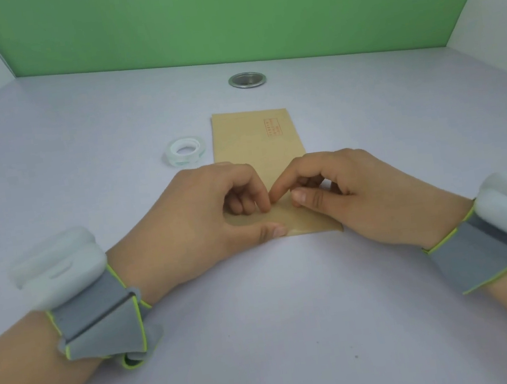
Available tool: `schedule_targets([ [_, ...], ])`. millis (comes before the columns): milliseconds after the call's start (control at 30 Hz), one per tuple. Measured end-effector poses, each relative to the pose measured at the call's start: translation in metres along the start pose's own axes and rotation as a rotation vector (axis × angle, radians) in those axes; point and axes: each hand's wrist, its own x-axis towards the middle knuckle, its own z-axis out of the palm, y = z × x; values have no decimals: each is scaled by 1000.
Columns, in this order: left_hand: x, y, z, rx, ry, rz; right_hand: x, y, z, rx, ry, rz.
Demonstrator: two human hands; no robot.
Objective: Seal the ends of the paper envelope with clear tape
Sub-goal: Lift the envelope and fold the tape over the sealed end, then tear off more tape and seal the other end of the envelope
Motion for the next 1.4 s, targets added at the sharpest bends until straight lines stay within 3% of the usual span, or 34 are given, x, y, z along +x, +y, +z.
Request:
schedule_targets([
  [200,0,3,3,-15,18,-9,2,-1,1,-25,18,3],
  [300,2,-2,-7,-70,154,-24,0,-2,0,7,6,-6],
  [433,11,-35,-30,341,384,-93,-3,-4,1,9,3,-8],
  [567,14,-55,-32,421,300,-303,-3,-9,2,-28,18,-37],
  [800,21,-55,-20,382,302,-228,12,-10,10,12,294,4],
  [967,28,-38,-19,107,422,-104,40,-1,10,130,496,82],
  [1067,34,-12,-8,-147,415,-66,46,1,9,161,422,12],
  [1200,31,-5,2,-316,358,-27,45,2,11,89,397,-137],
  [1400,20,-1,-1,-378,324,-63,41,-4,13,26,451,-239],
])
